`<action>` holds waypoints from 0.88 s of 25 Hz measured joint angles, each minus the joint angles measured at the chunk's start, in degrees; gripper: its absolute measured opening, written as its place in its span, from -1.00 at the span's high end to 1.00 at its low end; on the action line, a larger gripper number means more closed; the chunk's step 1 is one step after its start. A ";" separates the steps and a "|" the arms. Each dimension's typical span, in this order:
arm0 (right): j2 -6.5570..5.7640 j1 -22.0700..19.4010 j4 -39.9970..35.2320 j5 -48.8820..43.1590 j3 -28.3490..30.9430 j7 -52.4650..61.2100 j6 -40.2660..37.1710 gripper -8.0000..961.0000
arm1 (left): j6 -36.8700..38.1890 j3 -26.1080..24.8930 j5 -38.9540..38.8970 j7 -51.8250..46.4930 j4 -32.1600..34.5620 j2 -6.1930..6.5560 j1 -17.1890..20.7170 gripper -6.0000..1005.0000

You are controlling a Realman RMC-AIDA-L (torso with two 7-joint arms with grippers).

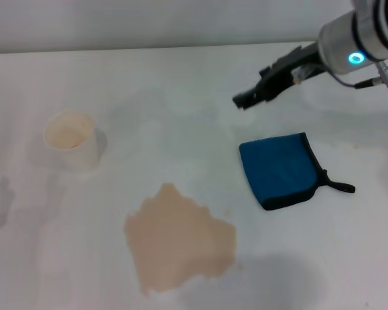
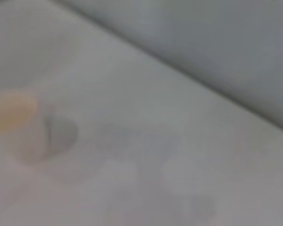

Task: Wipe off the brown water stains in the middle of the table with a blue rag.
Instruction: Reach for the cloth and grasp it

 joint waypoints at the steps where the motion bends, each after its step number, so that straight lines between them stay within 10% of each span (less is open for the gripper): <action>1: 0.06 0.82 -0.47 -1.87 -1.76 1.71 1.36 -0.77 | -0.03 0.00 0.01 0.00 0.00 0.00 -0.11 -0.78; 22: 0.29 6.48 17.10 -5.65 -9.27 6.03 1.62 -0.75 | -0.19 0.09 0.31 0.00 0.05 -0.13 -0.20 -0.78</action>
